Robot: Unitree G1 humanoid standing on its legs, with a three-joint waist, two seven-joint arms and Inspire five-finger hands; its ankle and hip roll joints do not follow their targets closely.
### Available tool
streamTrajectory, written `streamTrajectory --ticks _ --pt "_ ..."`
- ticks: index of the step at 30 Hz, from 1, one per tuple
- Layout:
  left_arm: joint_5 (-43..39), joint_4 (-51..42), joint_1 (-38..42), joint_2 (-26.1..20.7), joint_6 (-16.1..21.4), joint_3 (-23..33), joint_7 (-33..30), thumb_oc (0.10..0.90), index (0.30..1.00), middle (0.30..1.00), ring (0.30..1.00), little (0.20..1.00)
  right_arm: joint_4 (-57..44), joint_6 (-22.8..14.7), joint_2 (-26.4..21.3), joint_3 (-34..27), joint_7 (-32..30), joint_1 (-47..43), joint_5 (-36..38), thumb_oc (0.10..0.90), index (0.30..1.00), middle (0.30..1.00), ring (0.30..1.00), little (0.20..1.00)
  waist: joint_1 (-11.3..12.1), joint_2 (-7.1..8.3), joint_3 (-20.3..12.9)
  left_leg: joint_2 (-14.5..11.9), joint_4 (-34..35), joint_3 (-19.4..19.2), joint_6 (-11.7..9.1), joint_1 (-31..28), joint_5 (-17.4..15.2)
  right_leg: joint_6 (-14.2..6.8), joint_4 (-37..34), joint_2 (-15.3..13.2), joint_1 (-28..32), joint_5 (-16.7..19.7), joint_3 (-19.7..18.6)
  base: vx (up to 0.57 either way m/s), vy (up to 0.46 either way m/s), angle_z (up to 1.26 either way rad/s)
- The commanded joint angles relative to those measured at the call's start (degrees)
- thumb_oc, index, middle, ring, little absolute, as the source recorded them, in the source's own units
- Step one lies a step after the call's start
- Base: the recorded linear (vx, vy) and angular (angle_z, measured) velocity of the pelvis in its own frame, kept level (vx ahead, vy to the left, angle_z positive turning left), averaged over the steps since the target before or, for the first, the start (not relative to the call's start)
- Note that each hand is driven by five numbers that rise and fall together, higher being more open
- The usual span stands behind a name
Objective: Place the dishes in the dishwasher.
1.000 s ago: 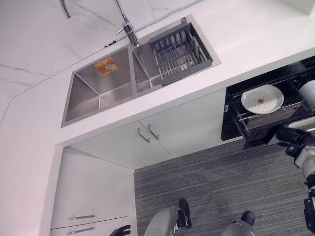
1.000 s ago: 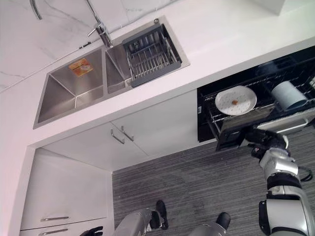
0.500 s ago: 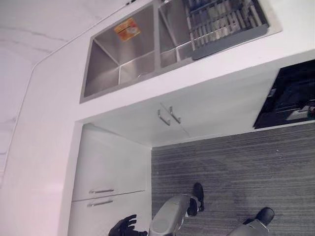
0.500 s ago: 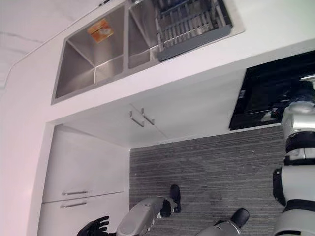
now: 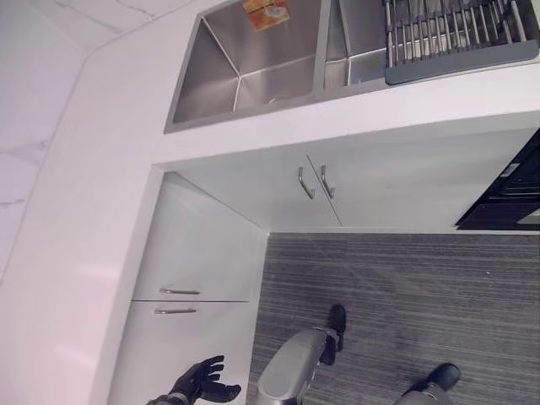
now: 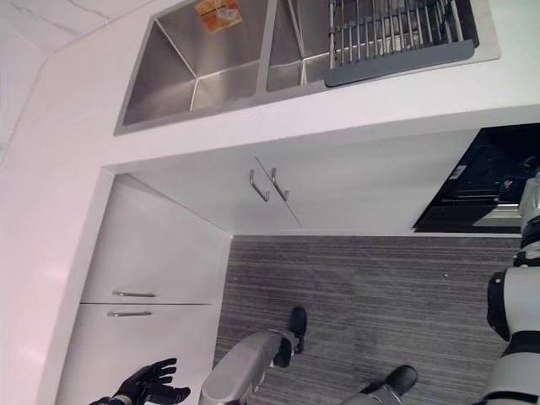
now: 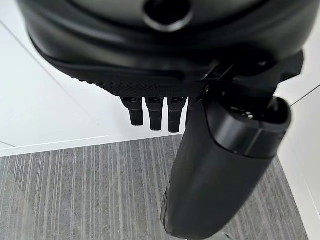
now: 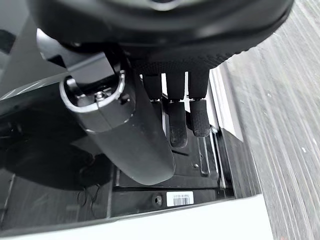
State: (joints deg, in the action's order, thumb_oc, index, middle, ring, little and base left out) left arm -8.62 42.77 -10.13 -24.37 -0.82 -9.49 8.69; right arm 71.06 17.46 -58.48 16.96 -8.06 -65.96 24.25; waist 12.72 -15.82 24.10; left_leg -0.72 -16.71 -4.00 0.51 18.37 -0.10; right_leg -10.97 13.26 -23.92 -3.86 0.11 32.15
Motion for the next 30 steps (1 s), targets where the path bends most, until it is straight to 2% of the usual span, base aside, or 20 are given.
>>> streamTrajectory --ticks 1,3,5,7,8,9,11,15,17,18,22,24,25,27,28,30 --pt "-0.08 -2.52 -3.64 -8.57 1.05 3.00 0.96 0.800 0.900 0.900 0.900 0.900 -16.50 -16.15 -1.06 -2.90 4.86 -2.77 2.66 0.800 0.900 0.900 0.900 0.900 4.35 3.81 -5.94 -4.60 -0.48 -1.10 -6.37 1.32 -7.48 -0.32 3.93 -3.74 0.11 -8.46 -6.07 -0.13 -0.111 -0.09" --pt "-0.45 -3.12 -3.46 -9.34 1.25 4.06 1.74 0.800 0.900 0.900 0.900 0.900 -21.59 -16.63 0.97 -6.98 10.92 5.83 4.22 0.800 0.900 0.900 0.900 0.900 3.49 5.10 -5.54 -5.43 -0.48 -1.64 -6.20 1.35 -7.59 -0.36 3.93 -2.98 -0.28 -8.40 -6.56 -0.14 -0.099 -0.10" --pt "-1.74 -1.83 -3.16 -9.21 3.27 6.31 2.19 0.800 0.900 0.900 0.900 0.900 -29.17 -18.40 5.01 -12.11 12.95 16.45 7.82 0.800 0.900 0.900 0.900 0.900 2.23 6.80 -4.93 -6.47 -0.48 -2.47 -6.06 1.43 -7.67 -0.57 3.93 -2.09 -0.80 -8.28 -7.11 -0.18 -0.100 -0.09" --pt "-2.88 -2.01 -2.85 -9.14 4.16 7.36 2.55 0.800 0.900 0.900 0.900 0.900 -33.95 -19.24 8.96 -15.91 12.06 23.38 9.04 0.800 0.900 0.900 0.900 0.900 1.48 7.70 -4.74 -7.12 -0.48 -3.22 -5.89 1.31 -7.83 -0.66 3.93 -1.68 -1.04 -8.18 -7.48 -0.17 -0.044 -0.28" --pt "-3.72 -2.27 -2.32 -8.58 4.39 8.24 2.85 0.800 0.900 0.900 0.900 0.900 -37.74 -19.60 12.61 -17.39 12.97 29.27 7.01 0.800 0.900 0.900 0.900 0.900 0.74 8.36 -4.59 -7.65 -0.48 -3.86 -5.72 1.19 -7.93 -0.69 3.93 -1.36 -1.21 -8.00 -7.82 -0.16 -0.031 -0.23" --pt "-3.98 -2.66 -2.09 -8.28 4.61 8.35 2.89 0.800 0.900 0.900 0.900 0.900 -39.57 -19.35 14.18 -17.64 12.37 31.58 7.23 0.800 0.900 0.900 0.900 0.900 0.45 8.70 -4.63 -7.81 -0.48 -4.10 -5.57 1.11 -8.02 -0.71 3.93 -1.18 -1.37 -7.92 -8.07 -0.16 -0.027 -0.11" --pt "-6.18 -4.58 -1.49 -6.84 5.44 9.19 3.54 0.800 0.900 0.900 0.900 0.900 -44.19 -21.51 21.31 -18.41 12.21 41.37 6.96 0.800 0.900 0.900 0.900 0.900 -1.11 10.00 -4.83 -8.85 -0.48 -5.03 -5.09 0.35 -8.56 -0.68 3.93 -0.38 -1.64 -7.79 -8.92 -0.16 0.012 -0.31" --pt "-8.37 -3.27 -0.88 -5.14 6.91 9.65 4.91 0.800 0.900 0.900 0.900 0.900 -45.45 -22.71 26.70 -18.89 14.32 47.63 7.79 0.800 0.900 0.900 0.900 0.900 -2.47 11.42 -5.92 -9.52 -0.48 -5.58 -4.82 -0.53 -9.18 -0.81 3.93 0.47 -1.88 -8.00 -9.98 -0.06 0.054 -0.36" --pt "-9.50 -1.68 -0.45 -3.87 8.09 10.49 5.97 0.800 0.900 0.900 0.900 0.900 -44.66 -23.10 28.80 -19.19 15.98 50.50 5.69 0.800 0.900 0.900 0.900 0.900 -3.20 12.34 -6.71 -10.05 -0.48 -6.11 -4.76 -1.32 -9.46 -0.83 3.93 0.92 -1.83 -8.21 -10.47 -0.02 0.120 -0.36" --pt "-9.66 -0.44 -0.20 -2.62 9.16 11.00 6.56 0.800 0.900 0.900 0.900 0.900 -43.12 -23.43 30.08 -18.56 17.20 52.72 4.88 0.800 0.900 0.900 0.900 0.900 -3.59 13.42 -7.66 -10.45 -0.48 -6.58 -4.73 -2.33 -9.70 -0.99 3.93 1.13 -1.31 -8.41 -10.63 0.00 0.178 -0.44" --pt "-9.58 0.99 0.63 -1.38 9.35 11.57 7.42 0.800 0.900 0.900 0.900 0.900 -40.94 -22.27 31.76 -17.89 18.95 55.76 4.47 0.800 0.900 0.900 0.900 0.900 -4.02 15.02 -9.35 -10.21 -0.48 -6.65 -4.28 -3.74 -10.37 -1.19 3.93 1.29 -0.41 -8.47 -11.12 0.03 0.177 -0.28" --pt "-8.90 1.31 1.58 -1.24 8.81 11.14 7.94 0.800 0.900 0.900 0.900 0.900 -38.47 -22.48 33.11 -17.12 19.64 58.27 3.58 0.800 0.900 0.900 0.900 0.900 -4.48 16.11 -10.59 -9.31 -0.48 -6.22 -3.55 -5.04 -11.34 -1.18 3.93 1.41 0.17 -8.04 -11.58 0.10 0.289 -0.11" --pt "-8.68 1.44 2.50 -1.34 8.17 10.65 8.23 0.800 0.900 0.900 0.900 0.900 -36.05 -22.23 34.01 -16.60 20.66 60.15 3.05 0.800 0.900 0.900 0.900 0.900 -4.97 16.93 -11.40 -7.96 -0.48 -5.28 -2.44 -6.41 -12.78 -1.10 3.93 1.83 0.77 -7.23 -12.30 0.12 0.316 -0.07" --pt "-9.49 1.98 3.04 -1.20 7.53 10.67 7.69 0.800 0.900 0.900 0.900 0.900 -34.05 -22.20 35.54 -15.98 22.62 61.39 0.77 0.800 0.900 0.900 0.900 0.900 -6.05 17.56 -11.83 -6.89 -0.48 -4.98 -0.90 -6.84 -12.91 -0.56 3.93 2.88 0.69 -4.18 -13.28 0.05 0.262 -0.04" --pt "-9.53 2.24 3.26 -1.19 7.34 10.75 7.62 0.800 0.900 0.900 0.900 0.900 -33.49 -22.15 36.10 -15.62 22.55 61.92 0.04 0.800 0.900 0.900 0.900 0.900 -6.47 17.64 -12.01 -6.61 -0.48 -4.47 -0.49 -7.03 -13.22 -0.45 3.93 3.74 0.87 -3.75 -13.97 0.04 0.150 -0.11" --pt "-8.39 3.14 4.09 -1.22 6.96 10.72 7.41 0.800 0.900 0.900 0.900 0.900 -30.78 -22.73 37.60 -15.23 22.74 63.75 0.71 0.800 0.900 0.900 0.900 0.900 -7.38 17.78 -12.36 -6.02 -0.48 -2.92 0.25 -7.65 -13.78 0.23 3.93 6.51 1.31 -5.17 -15.85 0.09 0.045 0.04"
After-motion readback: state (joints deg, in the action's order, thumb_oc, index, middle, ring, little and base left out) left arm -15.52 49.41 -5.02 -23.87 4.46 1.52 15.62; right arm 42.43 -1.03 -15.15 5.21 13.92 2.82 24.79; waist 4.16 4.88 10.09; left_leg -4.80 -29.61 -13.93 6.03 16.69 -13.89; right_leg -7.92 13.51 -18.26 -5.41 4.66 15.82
